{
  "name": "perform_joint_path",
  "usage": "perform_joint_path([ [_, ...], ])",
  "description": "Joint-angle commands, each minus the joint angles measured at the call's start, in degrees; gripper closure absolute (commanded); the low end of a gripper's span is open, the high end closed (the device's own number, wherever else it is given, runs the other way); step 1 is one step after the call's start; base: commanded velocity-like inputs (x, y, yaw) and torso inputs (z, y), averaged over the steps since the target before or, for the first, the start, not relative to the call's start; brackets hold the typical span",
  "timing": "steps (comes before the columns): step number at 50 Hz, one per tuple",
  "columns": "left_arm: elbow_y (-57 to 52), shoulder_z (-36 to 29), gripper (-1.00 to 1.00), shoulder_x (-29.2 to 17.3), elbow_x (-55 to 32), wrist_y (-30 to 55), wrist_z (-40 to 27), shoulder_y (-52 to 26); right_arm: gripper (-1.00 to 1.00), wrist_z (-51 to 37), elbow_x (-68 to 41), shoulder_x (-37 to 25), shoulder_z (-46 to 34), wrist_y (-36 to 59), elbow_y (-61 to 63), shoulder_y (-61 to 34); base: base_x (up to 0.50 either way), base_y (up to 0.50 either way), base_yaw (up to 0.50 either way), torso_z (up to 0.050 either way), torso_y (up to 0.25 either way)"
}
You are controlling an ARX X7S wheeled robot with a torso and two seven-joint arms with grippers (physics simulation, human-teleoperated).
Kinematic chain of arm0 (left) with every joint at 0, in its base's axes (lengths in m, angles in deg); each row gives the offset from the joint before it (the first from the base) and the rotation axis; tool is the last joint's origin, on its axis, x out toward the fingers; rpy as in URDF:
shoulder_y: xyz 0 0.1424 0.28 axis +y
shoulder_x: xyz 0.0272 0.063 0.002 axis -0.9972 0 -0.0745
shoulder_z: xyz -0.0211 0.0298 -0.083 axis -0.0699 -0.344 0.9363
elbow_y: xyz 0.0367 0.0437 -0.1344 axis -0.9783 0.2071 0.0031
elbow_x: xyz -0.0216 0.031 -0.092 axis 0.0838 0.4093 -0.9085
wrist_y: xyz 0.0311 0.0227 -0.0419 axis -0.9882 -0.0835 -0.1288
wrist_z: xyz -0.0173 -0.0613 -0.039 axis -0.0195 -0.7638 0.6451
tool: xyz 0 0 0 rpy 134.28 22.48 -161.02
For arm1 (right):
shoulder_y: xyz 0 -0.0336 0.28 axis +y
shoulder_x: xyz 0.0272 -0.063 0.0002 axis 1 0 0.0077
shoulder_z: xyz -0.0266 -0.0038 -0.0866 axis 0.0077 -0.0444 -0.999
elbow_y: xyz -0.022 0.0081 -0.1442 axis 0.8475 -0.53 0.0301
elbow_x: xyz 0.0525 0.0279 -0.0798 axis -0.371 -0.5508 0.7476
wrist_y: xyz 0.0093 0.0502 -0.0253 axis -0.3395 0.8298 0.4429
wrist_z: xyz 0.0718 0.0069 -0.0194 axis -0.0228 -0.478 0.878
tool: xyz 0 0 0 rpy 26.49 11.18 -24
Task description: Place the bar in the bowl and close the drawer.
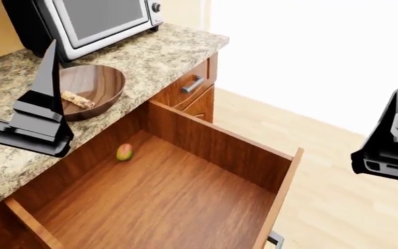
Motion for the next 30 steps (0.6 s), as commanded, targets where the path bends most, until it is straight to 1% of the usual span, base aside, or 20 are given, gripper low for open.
perform_joint_path([
  [1,0.03,-0.51,-1.0,0.27,0.64,0.07,-0.14,0.1,-1.0,-0.13,0.4,0.34,0.43,3.02,0.53,-0.51,0.0,0.0,0.0,0.0,0.0],
  [6,0.13,-1.02,-1.0,0.58,0.61,0.42,-0.21,-0.65,-1.0,-0.02,0.63,0.13,0.67,2.75,0.65,-0.59,0.27,0.18,0.0,0.0,0.0],
  [20,0.16,-1.46,-1.0,0.17,-0.62,0.85,-0.41,-2.22,-1.0,0.14,1.16,0.26,0.79,1.66,0.19,-0.09,0.43,0.25,0.0,0.0,0.0],
  [30,0.04,-1.03,-1.0,-0.58,-0.95,0.3,-0.38,-1.66,-1.0,-0.79,2.08,0.57,0.52,-0.14,-0.45,0.98,0.0,0.0,0.0,0.0,0.0],
])
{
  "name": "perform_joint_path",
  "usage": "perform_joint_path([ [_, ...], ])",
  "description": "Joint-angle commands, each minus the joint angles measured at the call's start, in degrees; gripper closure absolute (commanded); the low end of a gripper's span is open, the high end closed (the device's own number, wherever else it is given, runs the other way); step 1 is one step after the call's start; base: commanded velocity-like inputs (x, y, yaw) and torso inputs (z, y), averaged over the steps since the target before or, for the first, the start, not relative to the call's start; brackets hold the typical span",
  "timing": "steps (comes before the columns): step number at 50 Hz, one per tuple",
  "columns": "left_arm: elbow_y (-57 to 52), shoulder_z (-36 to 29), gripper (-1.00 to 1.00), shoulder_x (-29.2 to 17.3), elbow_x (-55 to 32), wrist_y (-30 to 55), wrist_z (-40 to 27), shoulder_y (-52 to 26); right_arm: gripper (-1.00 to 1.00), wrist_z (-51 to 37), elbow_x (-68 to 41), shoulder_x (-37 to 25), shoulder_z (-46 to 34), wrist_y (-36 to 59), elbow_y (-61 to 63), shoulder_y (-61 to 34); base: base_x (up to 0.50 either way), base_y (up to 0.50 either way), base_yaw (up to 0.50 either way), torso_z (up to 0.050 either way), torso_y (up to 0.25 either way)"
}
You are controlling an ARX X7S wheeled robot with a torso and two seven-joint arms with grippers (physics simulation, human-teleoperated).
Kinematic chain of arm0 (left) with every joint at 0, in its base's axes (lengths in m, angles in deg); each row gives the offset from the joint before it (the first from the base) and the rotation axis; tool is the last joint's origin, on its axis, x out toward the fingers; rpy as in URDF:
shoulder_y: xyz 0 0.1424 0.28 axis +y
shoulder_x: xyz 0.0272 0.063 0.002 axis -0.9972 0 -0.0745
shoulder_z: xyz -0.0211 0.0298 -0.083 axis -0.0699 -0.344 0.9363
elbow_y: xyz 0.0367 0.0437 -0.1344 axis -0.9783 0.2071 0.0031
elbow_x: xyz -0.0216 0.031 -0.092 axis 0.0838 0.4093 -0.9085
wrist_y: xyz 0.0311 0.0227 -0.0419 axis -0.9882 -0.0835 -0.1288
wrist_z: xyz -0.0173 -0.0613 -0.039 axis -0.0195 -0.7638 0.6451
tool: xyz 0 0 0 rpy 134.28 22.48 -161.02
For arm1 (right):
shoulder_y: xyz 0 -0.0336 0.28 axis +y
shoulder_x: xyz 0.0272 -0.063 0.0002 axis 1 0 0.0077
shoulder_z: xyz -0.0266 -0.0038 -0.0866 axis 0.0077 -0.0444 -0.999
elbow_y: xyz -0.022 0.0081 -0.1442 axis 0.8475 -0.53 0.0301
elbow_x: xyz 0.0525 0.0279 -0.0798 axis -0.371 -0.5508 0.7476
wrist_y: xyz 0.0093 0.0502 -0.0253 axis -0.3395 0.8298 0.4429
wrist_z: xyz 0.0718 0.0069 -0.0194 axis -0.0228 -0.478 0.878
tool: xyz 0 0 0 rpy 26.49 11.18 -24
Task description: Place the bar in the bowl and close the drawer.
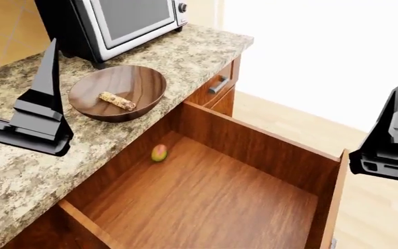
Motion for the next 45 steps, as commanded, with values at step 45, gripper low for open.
perform_joint_path([
  [45,0.23,-1.8,-1.0,0.56,1.06,0.21,0.19,-0.7,-1.0,-8.03,5.73,-6.81,-7.11,-16.59,-11.7,9.99,0.03,-0.04,0.0,0.0,0.0],
])
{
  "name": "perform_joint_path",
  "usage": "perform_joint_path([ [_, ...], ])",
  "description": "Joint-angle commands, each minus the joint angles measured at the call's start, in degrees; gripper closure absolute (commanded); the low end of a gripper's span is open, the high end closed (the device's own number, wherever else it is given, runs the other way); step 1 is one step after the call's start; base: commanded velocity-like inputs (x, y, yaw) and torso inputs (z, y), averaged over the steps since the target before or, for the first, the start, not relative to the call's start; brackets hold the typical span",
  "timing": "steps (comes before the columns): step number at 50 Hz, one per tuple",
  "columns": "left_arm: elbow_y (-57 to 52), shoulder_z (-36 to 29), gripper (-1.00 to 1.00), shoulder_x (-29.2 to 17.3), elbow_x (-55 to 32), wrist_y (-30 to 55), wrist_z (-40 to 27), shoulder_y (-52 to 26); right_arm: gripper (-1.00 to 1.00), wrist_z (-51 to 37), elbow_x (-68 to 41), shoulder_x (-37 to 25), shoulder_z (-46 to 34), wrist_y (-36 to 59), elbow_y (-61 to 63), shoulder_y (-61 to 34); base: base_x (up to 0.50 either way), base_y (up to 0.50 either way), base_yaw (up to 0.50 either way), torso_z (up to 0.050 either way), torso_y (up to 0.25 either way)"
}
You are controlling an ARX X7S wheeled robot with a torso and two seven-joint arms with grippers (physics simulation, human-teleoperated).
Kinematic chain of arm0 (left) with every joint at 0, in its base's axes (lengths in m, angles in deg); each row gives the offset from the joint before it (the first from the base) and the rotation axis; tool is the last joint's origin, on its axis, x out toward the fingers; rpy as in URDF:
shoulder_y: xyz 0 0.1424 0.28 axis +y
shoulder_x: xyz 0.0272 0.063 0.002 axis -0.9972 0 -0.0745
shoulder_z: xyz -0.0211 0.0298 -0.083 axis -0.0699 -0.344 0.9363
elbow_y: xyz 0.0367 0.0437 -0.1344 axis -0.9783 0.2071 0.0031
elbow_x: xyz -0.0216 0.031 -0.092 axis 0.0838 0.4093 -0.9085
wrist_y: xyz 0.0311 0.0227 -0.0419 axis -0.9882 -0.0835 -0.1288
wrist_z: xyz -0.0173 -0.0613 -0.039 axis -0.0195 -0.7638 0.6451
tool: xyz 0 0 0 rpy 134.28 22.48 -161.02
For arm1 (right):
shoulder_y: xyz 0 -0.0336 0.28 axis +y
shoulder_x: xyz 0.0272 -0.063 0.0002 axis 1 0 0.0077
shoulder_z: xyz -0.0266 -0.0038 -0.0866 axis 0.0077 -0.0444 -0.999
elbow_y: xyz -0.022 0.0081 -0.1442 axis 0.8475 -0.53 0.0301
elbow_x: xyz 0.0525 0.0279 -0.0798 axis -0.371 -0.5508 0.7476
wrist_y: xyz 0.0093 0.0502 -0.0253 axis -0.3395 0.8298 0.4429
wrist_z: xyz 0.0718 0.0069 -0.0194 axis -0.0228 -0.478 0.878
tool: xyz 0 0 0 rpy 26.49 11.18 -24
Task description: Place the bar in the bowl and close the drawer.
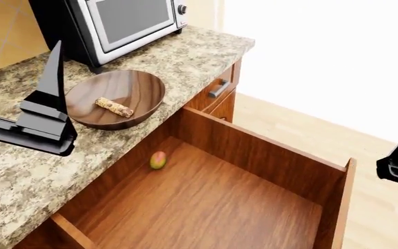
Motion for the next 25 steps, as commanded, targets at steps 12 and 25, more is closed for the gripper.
perform_joint_path([
  [12,0.02,-1.2,-1.0,0.68,0.73,0.53,-0.14,-0.54,-1.0,-8.65,3.94,-0.49,-4.87,-22.92,-21.38,20.56,0.0,0.0,0.0,0.0,0.0],
  [25,0.49,-2.67,-1.0,1.95,1.29,1.62,0.07,-2.06,-1.0,-5.56,1.69,7.37,55.99,-23.86,-28.05,84.54,0.0,0.0,0.0,0.0,0.0],
])
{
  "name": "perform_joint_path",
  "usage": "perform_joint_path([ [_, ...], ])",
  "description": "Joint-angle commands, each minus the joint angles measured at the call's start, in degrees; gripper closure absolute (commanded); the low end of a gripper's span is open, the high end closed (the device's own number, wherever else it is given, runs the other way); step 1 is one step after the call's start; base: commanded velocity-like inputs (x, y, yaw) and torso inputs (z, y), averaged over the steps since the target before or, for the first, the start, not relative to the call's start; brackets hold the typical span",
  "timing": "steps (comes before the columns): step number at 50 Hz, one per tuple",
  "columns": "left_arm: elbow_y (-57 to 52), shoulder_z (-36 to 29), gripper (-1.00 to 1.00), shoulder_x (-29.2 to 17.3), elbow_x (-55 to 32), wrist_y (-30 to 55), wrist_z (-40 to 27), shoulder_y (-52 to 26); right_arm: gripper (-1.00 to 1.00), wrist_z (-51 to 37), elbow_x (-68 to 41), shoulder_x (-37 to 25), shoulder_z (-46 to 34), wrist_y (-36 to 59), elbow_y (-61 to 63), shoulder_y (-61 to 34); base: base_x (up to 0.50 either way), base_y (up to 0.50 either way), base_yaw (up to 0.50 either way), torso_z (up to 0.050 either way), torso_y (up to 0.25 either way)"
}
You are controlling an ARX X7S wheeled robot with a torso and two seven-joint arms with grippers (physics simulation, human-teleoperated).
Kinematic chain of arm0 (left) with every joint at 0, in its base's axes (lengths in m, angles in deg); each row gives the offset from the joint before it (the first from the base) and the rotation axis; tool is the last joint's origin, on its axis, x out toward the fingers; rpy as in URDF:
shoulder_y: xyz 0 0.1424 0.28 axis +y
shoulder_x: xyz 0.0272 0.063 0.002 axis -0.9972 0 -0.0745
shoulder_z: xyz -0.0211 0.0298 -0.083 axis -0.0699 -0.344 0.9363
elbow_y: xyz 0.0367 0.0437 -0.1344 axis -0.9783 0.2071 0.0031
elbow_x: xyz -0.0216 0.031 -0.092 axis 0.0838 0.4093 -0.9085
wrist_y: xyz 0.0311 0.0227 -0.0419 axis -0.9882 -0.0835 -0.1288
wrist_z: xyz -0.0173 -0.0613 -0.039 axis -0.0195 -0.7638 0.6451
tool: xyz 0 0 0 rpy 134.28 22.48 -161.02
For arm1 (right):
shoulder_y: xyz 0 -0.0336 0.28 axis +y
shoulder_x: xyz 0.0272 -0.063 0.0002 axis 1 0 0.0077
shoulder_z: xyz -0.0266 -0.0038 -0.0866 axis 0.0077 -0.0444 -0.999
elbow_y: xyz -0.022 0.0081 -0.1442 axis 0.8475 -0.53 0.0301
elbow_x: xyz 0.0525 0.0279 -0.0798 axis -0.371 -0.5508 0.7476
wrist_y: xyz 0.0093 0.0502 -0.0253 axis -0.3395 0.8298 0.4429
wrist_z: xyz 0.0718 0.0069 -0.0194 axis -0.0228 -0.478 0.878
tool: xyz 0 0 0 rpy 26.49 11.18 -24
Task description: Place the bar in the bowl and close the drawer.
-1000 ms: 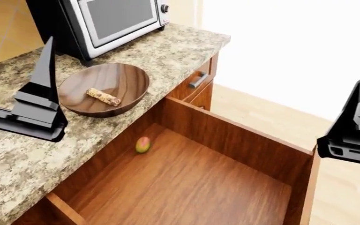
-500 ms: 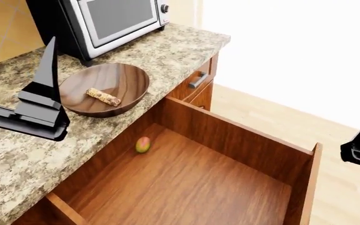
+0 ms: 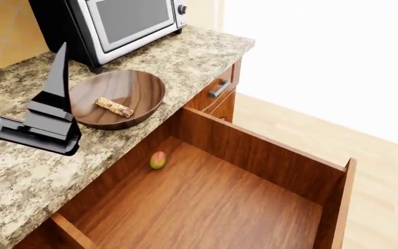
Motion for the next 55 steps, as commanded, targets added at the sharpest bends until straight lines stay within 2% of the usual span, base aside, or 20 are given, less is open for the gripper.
perform_joint_path([
  [1,0.25,-1.05,-1.0,0.8,0.41,0.75,0.07,-0.99,-1.0,2.68,-2.06,5.58,35.33,-3.2,-6.92,39.95,0.0,0.0,0.0,0.0,0.0],
  [5,0.21,-1.1,-1.0,0.68,0.25,0.83,0.01,-1.23,-1.0,7.1,-4.61,8.9,41.93,-3.03,-8.78,46.17,0.0,0.0,0.0,0.0,0.0],
  [19,0.16,-1.29,-1.0,0.31,-0.6,1.09,-0.02,-2.26,-1.0,22.09,-11.34,18.76,52.0,-2.4,-15.3,54.79,0.0,0.0,0.0,0.0,0.0],
  [33,0.24,-1.96,-1.0,0.66,0.7,1.3,0.08,-1.71,-1.0,37.8,-17.76,27.35,46.32,6.12,-22.62,45.18,0.0,0.0,0.0,0.0,0.0],
  [41,0.14,-1.88,-1.0,0.4,1.06,0.87,0.12,-1.01,-1.0,41.97,-18.19,32.92,42.32,16.83,-27.66,34.27,0.0,0.0,0.0,0.0,0.0],
  [46,0.07,-1.97,-1.0,0.31,0.65,1.02,-0.1,-1.5,-1.0,45.42,-17.26,34.22,38.77,24.1,-28.97,28.98,0.0,0.0,0.0,0.0,0.0],
  [55,0.21,-2.56,-1.0,0.62,0.22,1.66,-0.18,-2.69,-1.0,53.59,-16.4,35.26,35.96,25.98,-33.26,27.59,0.0,0.0,0.0,0.0,0.0],
])
